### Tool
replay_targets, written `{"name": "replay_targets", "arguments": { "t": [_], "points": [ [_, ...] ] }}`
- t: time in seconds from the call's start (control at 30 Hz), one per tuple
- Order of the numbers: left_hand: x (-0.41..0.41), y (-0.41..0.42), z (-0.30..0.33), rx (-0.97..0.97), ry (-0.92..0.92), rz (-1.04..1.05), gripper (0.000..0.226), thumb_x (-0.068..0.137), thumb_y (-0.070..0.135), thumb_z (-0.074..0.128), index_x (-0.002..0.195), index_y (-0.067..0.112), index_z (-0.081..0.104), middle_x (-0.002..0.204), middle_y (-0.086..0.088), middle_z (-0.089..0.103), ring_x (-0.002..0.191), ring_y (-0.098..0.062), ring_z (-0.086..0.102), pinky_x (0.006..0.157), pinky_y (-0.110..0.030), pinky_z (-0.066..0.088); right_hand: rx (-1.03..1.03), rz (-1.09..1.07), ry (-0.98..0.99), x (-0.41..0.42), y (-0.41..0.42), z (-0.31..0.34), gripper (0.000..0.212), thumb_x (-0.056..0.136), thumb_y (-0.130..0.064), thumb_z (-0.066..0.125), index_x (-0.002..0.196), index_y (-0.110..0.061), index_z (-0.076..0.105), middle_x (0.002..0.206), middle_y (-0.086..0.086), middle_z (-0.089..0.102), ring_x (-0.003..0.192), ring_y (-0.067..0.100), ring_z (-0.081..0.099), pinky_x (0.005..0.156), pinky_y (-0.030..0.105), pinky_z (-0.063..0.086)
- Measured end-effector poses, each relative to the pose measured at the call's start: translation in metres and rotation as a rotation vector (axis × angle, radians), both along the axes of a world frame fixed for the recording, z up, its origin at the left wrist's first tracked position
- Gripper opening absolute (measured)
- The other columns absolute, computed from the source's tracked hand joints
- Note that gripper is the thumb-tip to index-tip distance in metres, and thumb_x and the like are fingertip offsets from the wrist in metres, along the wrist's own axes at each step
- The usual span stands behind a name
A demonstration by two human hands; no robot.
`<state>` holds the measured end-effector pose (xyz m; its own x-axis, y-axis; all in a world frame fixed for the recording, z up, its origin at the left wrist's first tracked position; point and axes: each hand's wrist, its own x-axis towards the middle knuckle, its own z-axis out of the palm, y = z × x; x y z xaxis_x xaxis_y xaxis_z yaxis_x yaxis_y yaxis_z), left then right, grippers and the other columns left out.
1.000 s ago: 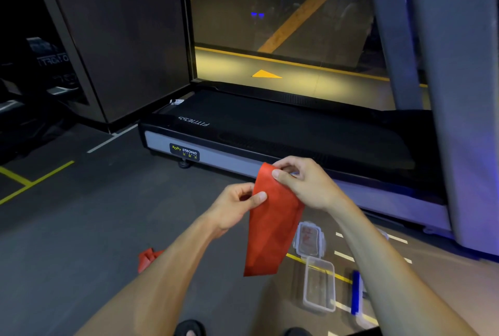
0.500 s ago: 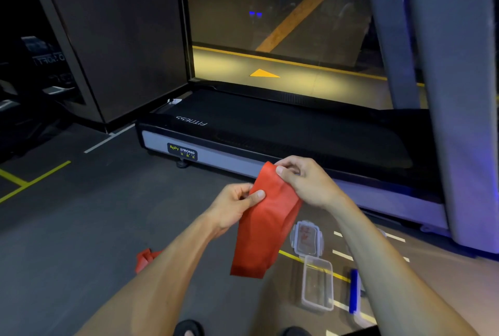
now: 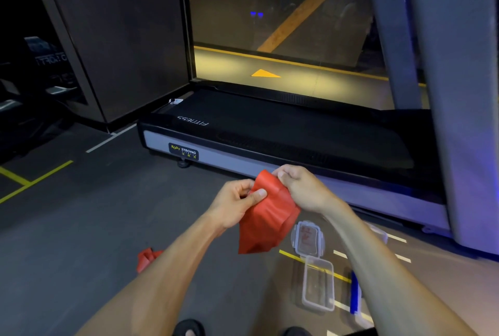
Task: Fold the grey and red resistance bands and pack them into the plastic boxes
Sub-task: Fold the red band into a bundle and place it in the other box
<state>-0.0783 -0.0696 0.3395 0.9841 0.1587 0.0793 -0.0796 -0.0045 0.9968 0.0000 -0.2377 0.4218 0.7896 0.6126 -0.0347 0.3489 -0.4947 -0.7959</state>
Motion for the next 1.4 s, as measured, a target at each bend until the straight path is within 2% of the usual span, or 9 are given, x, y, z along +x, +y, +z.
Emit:
{"name": "replay_targets", "arguments": {
  "t": [0.17, 0.23, 0.4, 0.57, 0.67, 0.87, 1.0, 1.23, 1.4],
  "points": [
    [-0.002, 0.002, 0.002, 0.005, 0.005, 0.023, 0.016, 0.095, 0.022, 0.071, 0.078, 0.022, 0.074, 0.078, -0.003, 0.071, 0.067, -0.012, 0.061, 0.060, -0.025, 0.046, -0.084, 0.083, -0.005, -0.006, 0.002, -0.005, 0.036, 0.100, -0.044, 0.060, 0.111, -0.010, 0.064, 0.098, 0.001, 0.068, 0.086, 0.013, 0.061, 0.079, 0.032, 0.050],
    [-0.004, 0.001, 0.004, -0.037, 0.018, 0.001, 0.011, 0.090, 0.029, 0.072, 0.083, 0.021, 0.076, 0.082, -0.005, 0.073, 0.072, -0.015, 0.064, 0.065, -0.028, 0.050, -0.087, 0.072, -0.052, -0.005, 0.003, -0.005, 0.032, 0.096, -0.042, 0.067, 0.111, -0.015, 0.065, 0.104, 0.000, 0.069, 0.093, 0.014, 0.063, 0.085, 0.035, 0.051],
    [-0.006, 0.005, 0.001, -0.094, 0.038, -0.084, 0.046, 0.090, 0.030, 0.067, 0.111, -0.011, 0.065, 0.101, -0.015, 0.071, 0.092, -0.024, 0.064, 0.084, -0.034, 0.053, -0.029, 0.067, -0.154, -0.006, 0.003, 0.001, 0.026, 0.096, -0.036, 0.067, 0.113, -0.016, 0.069, 0.105, -0.003, 0.071, 0.097, 0.013, 0.065, 0.084, 0.028, 0.048],
    [-0.009, 0.010, -0.005, -0.120, 0.061, -0.125, 0.048, 0.090, 0.033, 0.070, 0.115, -0.008, 0.066, 0.106, -0.016, 0.071, 0.096, -0.024, 0.065, 0.088, -0.035, 0.053, -0.024, 0.073, -0.193, -0.002, -0.001, 0.003, 0.024, 0.098, -0.036, 0.066, 0.112, -0.018, 0.071, 0.106, -0.002, 0.069, 0.098, 0.014, 0.065, 0.088, 0.034, 0.050],
    [-0.007, 0.009, -0.006, -0.104, 0.082, -0.098, 0.040, 0.091, 0.034, 0.071, 0.108, -0.002, 0.070, 0.099, -0.012, 0.071, 0.089, -0.020, 0.064, 0.083, -0.033, 0.052, -0.061, 0.069, -0.174, -0.003, -0.001, 0.003, 0.026, 0.100, -0.039, 0.061, 0.113, -0.018, 0.071, 0.109, 0.000, 0.060, 0.101, 0.016, 0.061, 0.090, 0.034, 0.048],
    [-0.004, 0.006, -0.003, -0.076, 0.072, -0.034, 0.023, 0.086, 0.034, 0.070, 0.090, 0.012, 0.073, 0.085, -0.002, 0.070, 0.078, -0.013, 0.060, 0.072, -0.026, 0.049, -0.029, 0.057, -0.082, -0.001, -0.001, 0.003, 0.030, 0.101, -0.040, 0.059, 0.096, -0.014, 0.073, 0.095, 0.012, 0.074, 0.078, 0.019, 0.067, 0.079, 0.047, 0.055],
    [-0.003, 0.005, -0.002, -0.064, 0.079, -0.044, 0.013, 0.094, 0.024, 0.069, 0.087, 0.013, 0.073, 0.082, -0.001, 0.071, 0.074, -0.012, 0.062, 0.068, -0.024, 0.051, 0.006, 0.032, -0.062, 0.000, 0.000, -0.001, 0.021, 0.103, -0.033, 0.057, 0.101, -0.019, 0.073, 0.096, 0.004, 0.076, 0.091, 0.024, 0.072, 0.083, 0.044, 0.056],
    [-0.002, 0.000, 0.000, -0.043, 0.064, -0.014, 0.021, 0.083, 0.039, 0.072, 0.079, 0.019, 0.076, 0.081, -0.004, 0.072, 0.073, -0.015, 0.062, 0.067, -0.028, 0.049, 0.000, -0.038, -0.089, 0.002, 0.005, -0.008, 0.020, 0.106, -0.028, 0.051, 0.103, -0.018, 0.068, 0.095, 0.000, 0.072, 0.089, 0.016, 0.066, 0.082, 0.035, 0.052],
    [-0.003, -0.001, 0.003, 0.016, 0.039, 0.005, 0.023, 0.083, 0.042, 0.071, 0.068, 0.025, 0.072, 0.071, 0.004, 0.066, 0.065, -0.008, 0.055, 0.061, -0.023, 0.043, -0.043, -0.025, -0.120, -0.002, 0.006, -0.009, 0.031, 0.108, -0.028, 0.044, 0.101, -0.010, 0.068, 0.099, 0.010, 0.073, 0.095, 0.027, 0.067, 0.089, 0.044, 0.053]
  ]
}}
